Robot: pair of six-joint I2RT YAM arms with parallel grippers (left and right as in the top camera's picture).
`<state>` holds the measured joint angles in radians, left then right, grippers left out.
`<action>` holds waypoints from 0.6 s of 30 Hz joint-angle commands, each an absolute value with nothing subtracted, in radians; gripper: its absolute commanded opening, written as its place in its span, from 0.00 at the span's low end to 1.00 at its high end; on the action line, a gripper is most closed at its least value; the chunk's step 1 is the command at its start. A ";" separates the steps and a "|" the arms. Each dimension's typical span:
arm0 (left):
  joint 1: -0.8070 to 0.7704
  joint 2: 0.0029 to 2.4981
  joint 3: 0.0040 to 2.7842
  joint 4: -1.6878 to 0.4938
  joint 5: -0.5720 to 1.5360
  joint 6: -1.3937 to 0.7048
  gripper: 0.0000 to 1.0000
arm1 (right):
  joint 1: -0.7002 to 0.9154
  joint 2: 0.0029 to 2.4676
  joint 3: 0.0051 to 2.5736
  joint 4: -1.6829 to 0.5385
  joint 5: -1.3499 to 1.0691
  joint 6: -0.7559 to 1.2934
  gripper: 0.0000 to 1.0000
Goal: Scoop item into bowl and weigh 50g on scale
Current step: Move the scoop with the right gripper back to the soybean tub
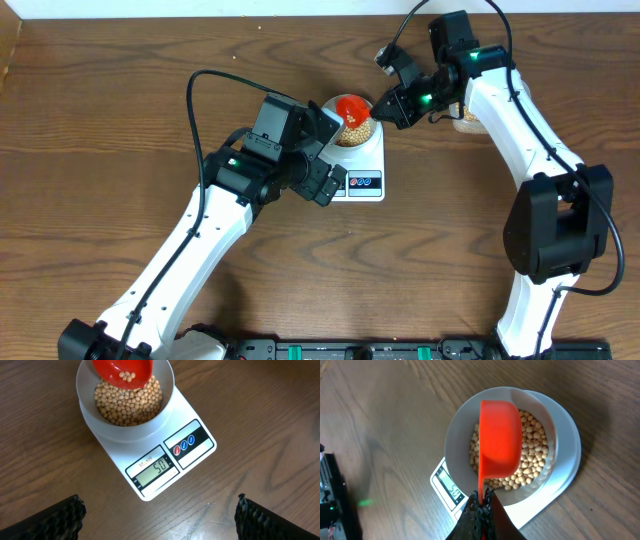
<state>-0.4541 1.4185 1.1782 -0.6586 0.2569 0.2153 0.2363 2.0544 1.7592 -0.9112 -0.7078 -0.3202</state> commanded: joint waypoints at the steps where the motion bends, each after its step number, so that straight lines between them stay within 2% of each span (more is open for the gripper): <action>1: -0.450 1.426 1.178 -0.662 0.262 0.232 0.98 | 0.218 2.013 1.770 -0.919 -0.772 -0.307 0.01; 10: -0.450 1.426 1.178 -0.662 0.262 0.232 0.98 | 0.133 1.963 1.770 -0.952 -0.921 -0.308 0.01; 18: -0.450 1.426 1.178 -0.662 0.262 0.232 0.98 | -0.041 1.935 1.770 -1.015 -1.016 -0.311 0.01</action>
<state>-0.4541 1.4185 1.1782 -0.6586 0.2569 0.2153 0.0227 1.9713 1.7592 -1.0000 -0.9485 -0.3176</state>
